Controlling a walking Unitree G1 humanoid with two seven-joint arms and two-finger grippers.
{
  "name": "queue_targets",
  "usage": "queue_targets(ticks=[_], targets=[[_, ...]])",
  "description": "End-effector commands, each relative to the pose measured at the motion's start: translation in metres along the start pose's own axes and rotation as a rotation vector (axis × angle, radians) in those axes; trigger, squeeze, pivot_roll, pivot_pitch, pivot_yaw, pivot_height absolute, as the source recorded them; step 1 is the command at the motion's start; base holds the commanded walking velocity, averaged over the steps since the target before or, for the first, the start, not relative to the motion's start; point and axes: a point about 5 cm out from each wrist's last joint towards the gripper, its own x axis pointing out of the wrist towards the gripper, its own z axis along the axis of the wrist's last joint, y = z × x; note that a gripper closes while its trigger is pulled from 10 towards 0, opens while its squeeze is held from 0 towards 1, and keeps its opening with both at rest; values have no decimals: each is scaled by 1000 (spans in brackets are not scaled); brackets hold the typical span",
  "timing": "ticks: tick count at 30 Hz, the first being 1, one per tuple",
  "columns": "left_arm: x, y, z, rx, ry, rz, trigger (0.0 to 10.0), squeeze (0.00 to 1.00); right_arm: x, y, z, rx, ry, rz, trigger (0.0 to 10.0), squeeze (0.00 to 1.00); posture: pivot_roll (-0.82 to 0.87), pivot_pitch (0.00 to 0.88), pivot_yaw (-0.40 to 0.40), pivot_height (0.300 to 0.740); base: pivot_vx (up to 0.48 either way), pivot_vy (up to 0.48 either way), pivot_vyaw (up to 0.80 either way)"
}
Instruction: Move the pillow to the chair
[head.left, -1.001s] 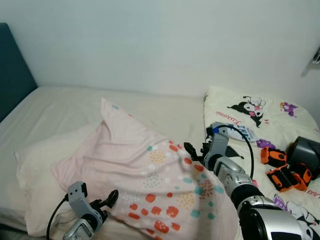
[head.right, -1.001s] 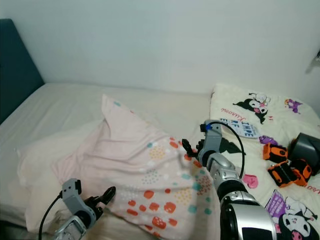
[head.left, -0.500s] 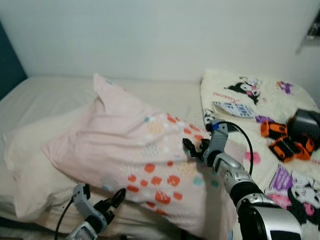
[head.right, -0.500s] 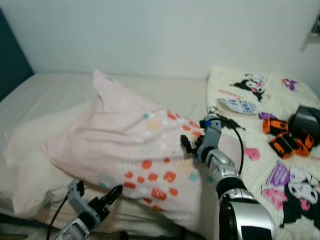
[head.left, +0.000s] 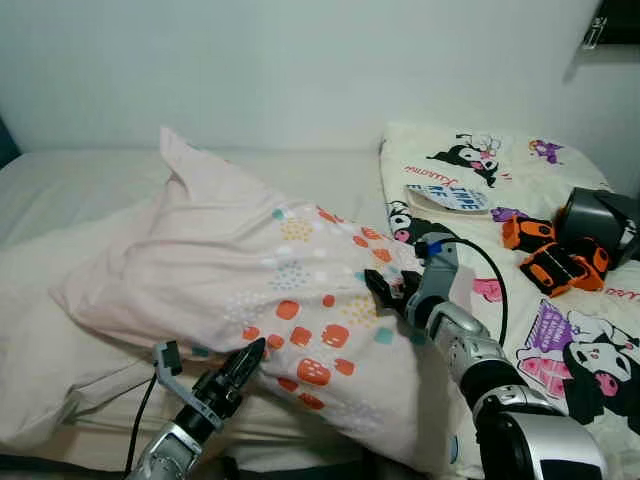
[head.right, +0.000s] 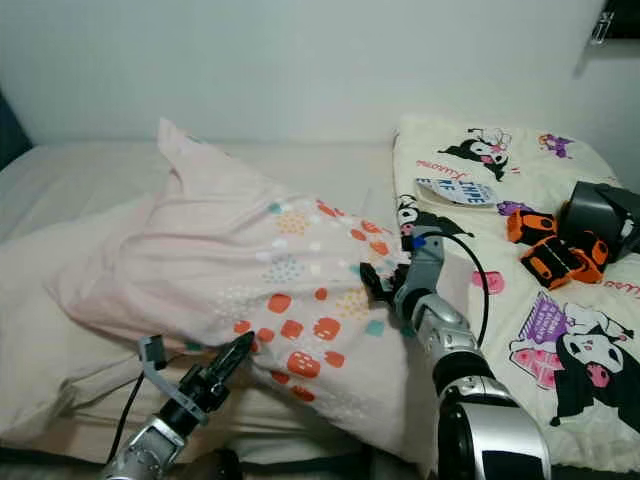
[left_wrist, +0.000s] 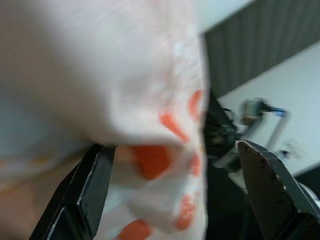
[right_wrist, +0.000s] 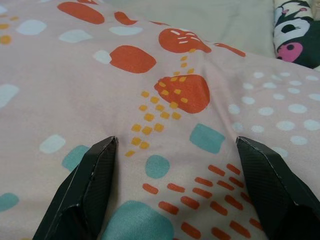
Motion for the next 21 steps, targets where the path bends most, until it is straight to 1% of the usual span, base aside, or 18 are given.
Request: queue_targets(ticks=[1, 4, 5, 7, 8, 9, 10, 11, 12, 13, 14, 15, 16, 17, 18, 19, 21], targets=[[0, -3, -2, -15, -9, -32, 10000, 0, 0, 1, 0, -12, 6, 3, 10000, 0, -132, 33, -12, 571, 0, 0, 0], [1, -3, -9, 3, 32, -15, 10000, 0, 0, 0, 1, -15, 5, 2, 10000, 0, -133, 31, -13, 571, 0, 0, 0], [5, 0, -14, 59, 76, 56, 10000, 0, 0, 0, 2, -16, 3, 2, 10000, 0, -136, 35, -14, 571, 0, 0, 0], [5, 0, -14, 59, 76, 56, 10000, 0, 0, 0, 2, -16, 3, 2, 10000, 0, -136, 35, -14, 571, 0, 0, 0], [10, 4, -15, 116, 97, 143, 10000, 0, 0, 0, 4, -17, 0, 2, 10000, 0, -135, 36, -14, 571, 0, 0, 0], [10, 4, -15, 116, 97, 143, 10000, 0, 0, 0, 4, -17, 0, 2, 10000, 0, -135, 36, -14, 571, 0, 0, 0], [12, 10, -12, 162, 93, 246, 10000, 0, 1, 0, 5, -18, -2, 2, 10000, 0, -135, 36, -14, 571, 0, 0, 0], [9, 16, -6, 195, 81, 350, 10000, 0, 1, 0, 5, -19, -4, 3, 10000, 0, -135, 42, -12, 571, 0, 0, 0], [3, 22, -1, 219, 74, 429, 10000, 0, 1, 0, 5, -19, -5, 3, 10000, 0, -136, 43, -12, 571, 0, 0, 0], [-8, 29, 3, 230, 75, 504, 10000, 0, 1, 1, 5, -18, -6, 4, 10000, 0, -136, 46, -10, 571, 0, 0, 0], [-16, 33, 5, 236, 79, 547, 10000, 0, 1, 1, 5, -17, -7, 5, 10000, 0, -136, 46, -10, 571, 0, 0, 0], [-16, 33, 5, 236, 79, 547, 10000, 0, 1, 1, 5, -17, -7, 5, 10000, 0, -136, 46, -10, 571, 0, 0, 0], [-26, 37, 7, 241, 83, 593, 10000, 0, 1, 1, 5, -18, -8, 5, 10000, 0, -131, 51, -9, 571, 0, 0, 0], [-26, 37, 7, 241, 83, 593, 10000, 0, 1, 1, 5, -18, -8, 5, 10000, 0, -131, 51, -9, 571, 0, 0, 0], [-37, 40, 8, 241, 81, 636, 10000, 0, 1, 1, 5, -17, -9, 4, 10000, 0, -128, 55, -9, 571, 0, 0, 0], [-37, 40, 8, 241, 81, 636, 10000, 0, 1, 1, 5, -17, -9, 4, 10000, 0, -128, 55, -9, 571, 0, 0, 0], [-56, 46, 12, 243, 62, 722, 10000, 0, 0, 0, 4, -16, -9, 4, 10000, 0, -126, 60, -10, 571, 0, 0, 0]])
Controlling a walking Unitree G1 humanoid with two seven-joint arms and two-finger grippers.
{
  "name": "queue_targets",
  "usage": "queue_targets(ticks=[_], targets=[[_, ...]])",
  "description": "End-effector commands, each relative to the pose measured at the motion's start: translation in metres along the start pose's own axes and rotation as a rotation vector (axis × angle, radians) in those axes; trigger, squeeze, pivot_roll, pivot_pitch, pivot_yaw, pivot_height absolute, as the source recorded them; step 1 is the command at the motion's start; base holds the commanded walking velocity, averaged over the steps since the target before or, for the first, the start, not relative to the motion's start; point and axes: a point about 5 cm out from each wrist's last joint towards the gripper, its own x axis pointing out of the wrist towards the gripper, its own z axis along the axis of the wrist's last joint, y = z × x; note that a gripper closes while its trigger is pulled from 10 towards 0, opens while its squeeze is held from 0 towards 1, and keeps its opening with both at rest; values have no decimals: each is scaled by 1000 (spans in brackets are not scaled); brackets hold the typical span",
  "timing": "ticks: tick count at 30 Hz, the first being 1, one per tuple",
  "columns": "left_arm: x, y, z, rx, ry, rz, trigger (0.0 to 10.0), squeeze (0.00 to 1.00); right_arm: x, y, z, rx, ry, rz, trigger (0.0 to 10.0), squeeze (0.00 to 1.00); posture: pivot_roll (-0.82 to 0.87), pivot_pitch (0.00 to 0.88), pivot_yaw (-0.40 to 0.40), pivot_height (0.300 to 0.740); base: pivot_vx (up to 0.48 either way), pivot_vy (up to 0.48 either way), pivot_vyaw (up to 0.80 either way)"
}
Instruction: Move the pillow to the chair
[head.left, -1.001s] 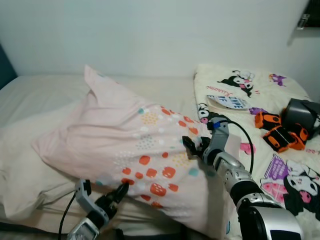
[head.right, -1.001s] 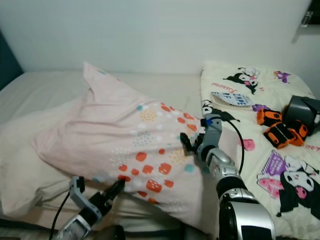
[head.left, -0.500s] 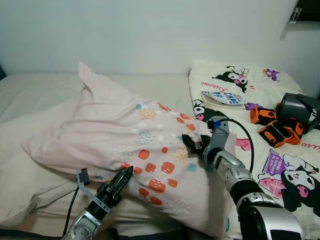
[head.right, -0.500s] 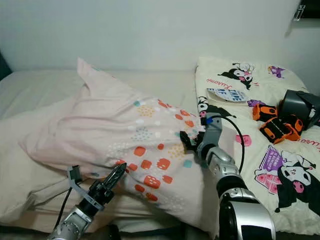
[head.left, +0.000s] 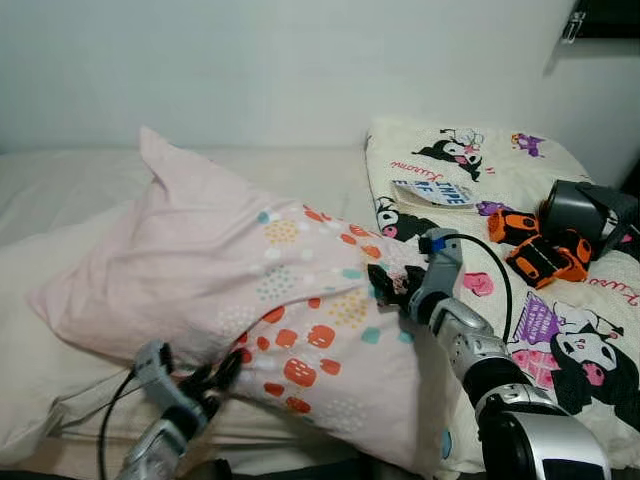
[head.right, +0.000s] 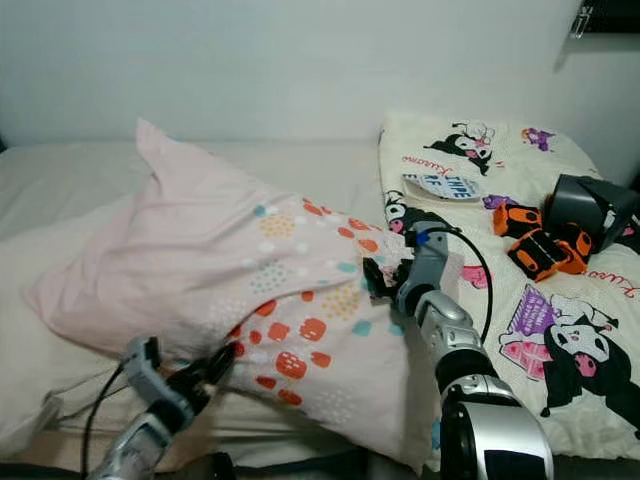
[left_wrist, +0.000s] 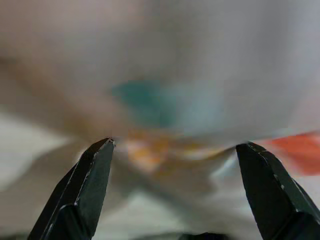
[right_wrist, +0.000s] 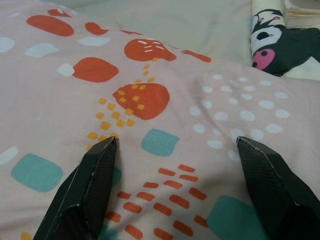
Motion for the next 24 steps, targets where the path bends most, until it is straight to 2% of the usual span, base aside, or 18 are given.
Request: queue_targets(ticks=[1, 3, 5, 6, 7, 9, 11, 13, 14, 17, 24], targets=[[-13, 20, 0, -12, -10, 108, 10000, 0, 0, 2, -2, -2, 11, 5, 10000, 0, -127, 64, -9, 571, 0, 0, 0], [-16, 25, -1, -21, -17, 145, 10000, 0, 0, 2, -2, -2, 12, 6, 10000, 0, -128, 68, -10, 571, 0, 0, 0], [-21, 30, -3, -66, -40, 183, 10000, 0, 0, 2, -3, -3, 14, 8, 10000, 0, -131, 74, -11, 571, 0, 0, 0], [-21, 30, -3, -66, -40, 183, 10000, 0, 0, 2, -3, -3, 14, 8, 10000, 0, -131, 74, -11, 571, 0, 0, 0], [-21, 29, -2, -108, -78, 169, 10000, 0, -1, 2, -4, -5, 15, 9, 10000, 0, -134, 81, -14, 571, 0, 0, 0], [-21, 29, -2, -108, -78, 169, 10000, 0, -1, 2, -4, -5, 15, 9, 10000, 0, -134, 81, -14, 571, 0, 0, 0], [-16, 13, 10, -251, -211, -23, 10000, 0, -2, 0, -4, -8, 18, 9, 10000, 0, -147, 95, -16, 571, 0, 0, 0], [-10, -3, 17, -293, -273, -157, 10000, 0, -4, -3, -5, -16, 25, 7, 10000, 0, -152, 106, -27, 571, 0, 0, 0], [-7, -10, 18, -297, -280, -202, 10000, 0, -5, -4, -6, -19, 30, 7, 10000, 0, -164, 120, -36, 571, 0, 0, 0], [-2, -18, 18, -297, -288, -237, 10000, 0, -7, -5, -9, -26, 42, 12, 10000, 0, -182, 136, -46, 571, 0, 0, 0], [5, -21, 14, -262, -285, -181, 10000, 0, -11, -8, -11, -45, 58, 27, 10000, 0, -210, 172, -70, 571, 0, 0, 0]])
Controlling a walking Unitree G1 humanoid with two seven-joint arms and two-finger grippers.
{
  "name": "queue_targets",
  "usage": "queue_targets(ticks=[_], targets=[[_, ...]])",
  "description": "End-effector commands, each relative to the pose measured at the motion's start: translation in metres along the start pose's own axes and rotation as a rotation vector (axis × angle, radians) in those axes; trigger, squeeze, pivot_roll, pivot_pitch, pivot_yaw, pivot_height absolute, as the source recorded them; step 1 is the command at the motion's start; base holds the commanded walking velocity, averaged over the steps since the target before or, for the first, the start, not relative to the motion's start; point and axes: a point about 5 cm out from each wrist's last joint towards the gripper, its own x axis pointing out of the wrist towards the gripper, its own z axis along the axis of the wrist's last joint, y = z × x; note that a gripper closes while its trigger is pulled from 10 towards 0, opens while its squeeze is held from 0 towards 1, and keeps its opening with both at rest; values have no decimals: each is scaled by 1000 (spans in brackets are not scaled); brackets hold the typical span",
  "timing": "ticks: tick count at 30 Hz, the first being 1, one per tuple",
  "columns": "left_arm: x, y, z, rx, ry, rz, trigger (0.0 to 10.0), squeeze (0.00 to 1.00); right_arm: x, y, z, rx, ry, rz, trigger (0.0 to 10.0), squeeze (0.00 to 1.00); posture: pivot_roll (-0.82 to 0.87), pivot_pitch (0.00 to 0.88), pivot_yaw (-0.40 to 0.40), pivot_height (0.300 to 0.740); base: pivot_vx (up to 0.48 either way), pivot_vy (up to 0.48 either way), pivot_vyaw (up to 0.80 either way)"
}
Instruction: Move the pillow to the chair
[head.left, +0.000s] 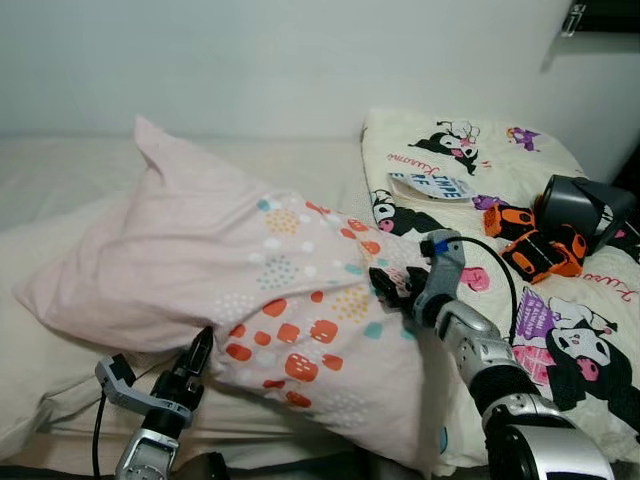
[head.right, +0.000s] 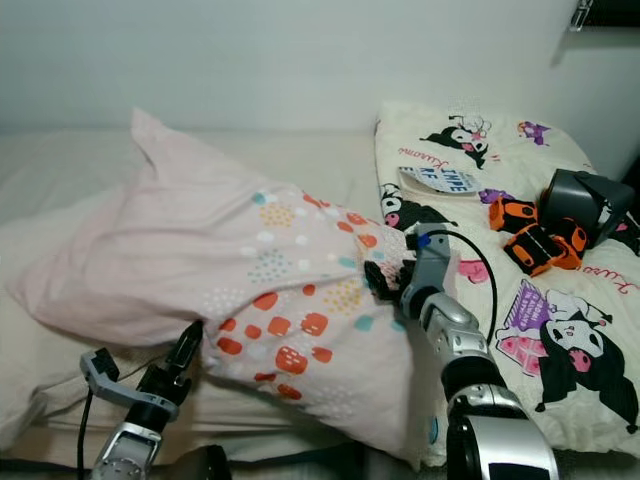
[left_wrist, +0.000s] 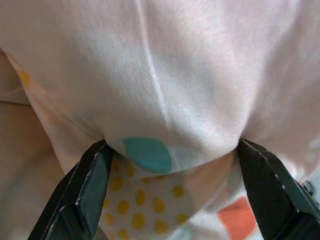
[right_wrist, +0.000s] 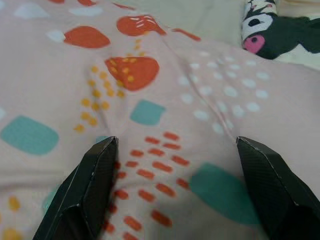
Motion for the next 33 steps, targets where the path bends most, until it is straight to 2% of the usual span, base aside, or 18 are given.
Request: queue_targets(ticks=[1, 3, 9, 13, 14, 16, 19, 20, 23, 33], targets=[[2, 2, -8, 54, 27, 78, 10000, 0, -4, -2, -9, -4, 49, 3, 10000, 0, -217, 190, -77, 571, 0, 0, 0], [6, 2, -8, 113, 34, 134, 10000, 0, -4, -1, -7, -9, 51, 11, 10000, 0, -220, 203, -80, 571, 0, 0, 0], [17, -5, -2, 192, 18, 159, 10000, 0, -2, 7, -6, -7, 50, 36, 10000, 0, -217, 225, -85, 571, 0, 0, 0], [41, -31, 0, 177, -39, 67, 10000, 0, 0, 15, -9, -1, 55, 57, 10000, 0, -212, 228, -85, 571, 0, 0, 0], [41, -31, 0, 177, -39, 67, 10000, 0, 0, 15, -9, -1, 55, 57, 10000, 0, -212, 228, -85, 571, 0, 0, 0], [60, -53, -9, 176, -27, 0, 10000, 0, 0, 19, -9, 3, 55, 63, 10000, 0, -214, 221, -79, 571, 0, 0, 0], [62, -56, -11, 177, -21, -7, 10000, 0, 0, 19, -9, 4, 55, 63, 10000, 0, -214, 219, -78, 571, 0, 0, 0], [67, -63, -15, 173, -9, -23, 0, 0, 0, 19, -8, 5, 51, 62, 10000, 0, -216, 210, -70, 571, 0, 0, 0], [78, -78, -22, 161, 16, -72, 0, 0, 0, 18, -5, 8, 40, 54, 10000, 0, -216, 192, -58, 571, 0, 0, 0], [89, -99, -20, 120, -7, -149, 0, 0, 3, 18, 4, 11, 6, 43, 10000, 0, -200, 142, -35, 571, 0, 0, 0]])
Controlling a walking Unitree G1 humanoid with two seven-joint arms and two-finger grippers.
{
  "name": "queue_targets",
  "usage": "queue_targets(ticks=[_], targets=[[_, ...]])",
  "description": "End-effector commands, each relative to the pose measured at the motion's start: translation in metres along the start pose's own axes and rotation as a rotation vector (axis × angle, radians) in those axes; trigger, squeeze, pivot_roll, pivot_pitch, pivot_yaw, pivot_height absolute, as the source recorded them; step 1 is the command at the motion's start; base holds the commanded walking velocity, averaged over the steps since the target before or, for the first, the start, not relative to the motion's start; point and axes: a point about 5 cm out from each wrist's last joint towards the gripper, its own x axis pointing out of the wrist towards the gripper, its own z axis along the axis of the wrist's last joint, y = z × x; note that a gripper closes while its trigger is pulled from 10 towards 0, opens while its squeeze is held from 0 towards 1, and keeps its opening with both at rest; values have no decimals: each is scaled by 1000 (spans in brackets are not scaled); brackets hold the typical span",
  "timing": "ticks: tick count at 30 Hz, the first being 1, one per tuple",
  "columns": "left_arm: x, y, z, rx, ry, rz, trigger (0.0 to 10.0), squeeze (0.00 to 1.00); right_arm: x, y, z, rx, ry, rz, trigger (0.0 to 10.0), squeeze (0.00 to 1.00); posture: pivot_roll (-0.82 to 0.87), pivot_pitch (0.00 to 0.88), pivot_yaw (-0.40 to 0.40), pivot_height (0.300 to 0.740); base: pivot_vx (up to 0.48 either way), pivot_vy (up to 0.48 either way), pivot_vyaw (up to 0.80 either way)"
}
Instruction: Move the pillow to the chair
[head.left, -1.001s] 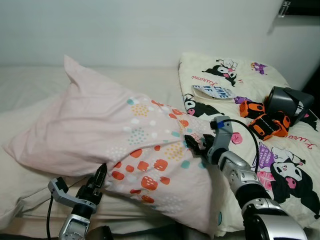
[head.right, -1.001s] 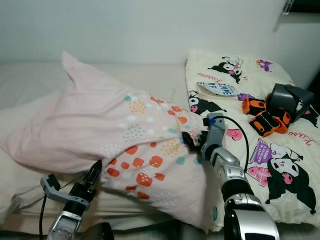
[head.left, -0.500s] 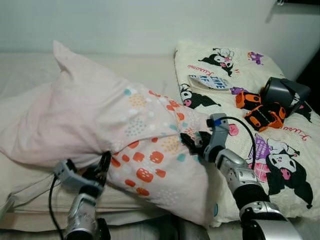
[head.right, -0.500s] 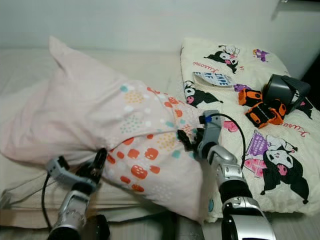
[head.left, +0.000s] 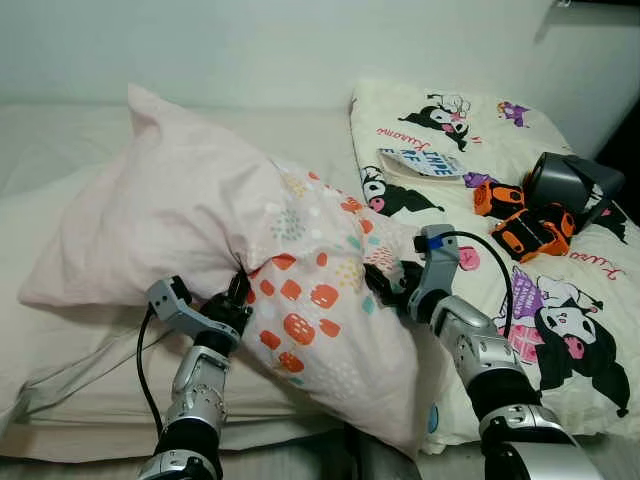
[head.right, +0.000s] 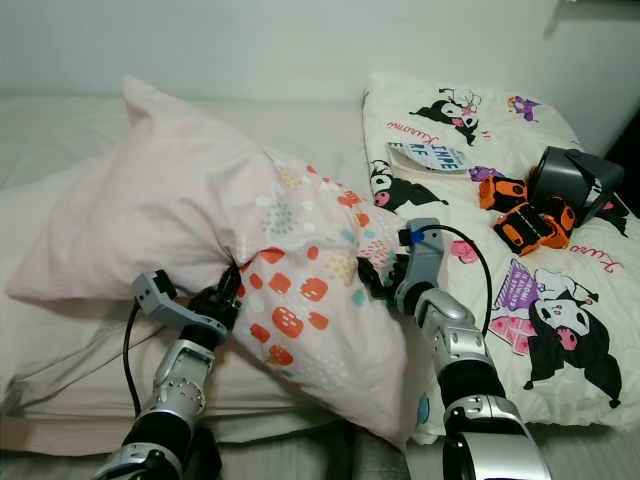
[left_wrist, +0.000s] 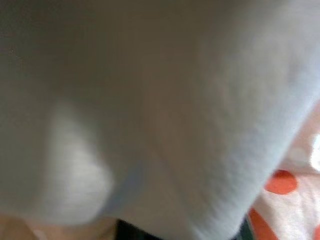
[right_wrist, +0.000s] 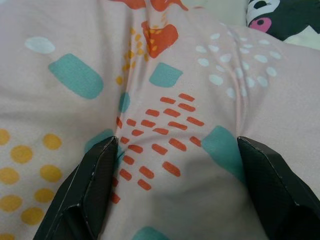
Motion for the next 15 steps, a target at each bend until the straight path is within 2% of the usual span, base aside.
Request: queue_targets(ticks=[1, 4, 6, 7, 8, 9, 11, 15], targets=[[9, -20, -7, -21, 25, -80, 0, 0, 1, 2, -7, 27, 24, 4, 10000, 0, -200, 142, -35, 571, 0, 0, 0], [14, -27, -1, -33, -7, -108, 0, 0, 3, 4, -5, 28, 17, 4, 10000, 0, -193, 126, -32, 571, 0, 0, 0], [21, -39, 14, -46, -74, -157, 0, 0, 6, 7, -2, 35, 2, 14, 10000, 0, -180, 102, -29, 571, 0, 0, 0], [21, -39, 14, -46, -74, -157, 0, 0, 6, 7, -2, 35, 2, 14, 10000, 0, -180, 102, -29, 571, 0, 0, 0], [25, -47, 25, -37, -107, -196, 0, 0, 8, 10, 2, 43, -16, 27, 10000, 0, -172, 91, -28, 571, 0, 0, 0], [25, -47, 25, -37, -107, -196, 0, 0, 8, 10, 2, 43, -16, 27, 10000, 0, -172, 91, -28, 571, 0, 0, 0], [31, -64, 42, 17, -148, -267, 0, 0, 12, 19, 12, 73, -78, 71, 10000, 0, -156, 73, -24, 576, 0, 0, 0], [32, -69, 48, 37, -161, -289, 0, 0, 14, 22, 16, 85, -94, 89, 10000, 0, -155, 71, -23, 581, 0, 0, 0]])
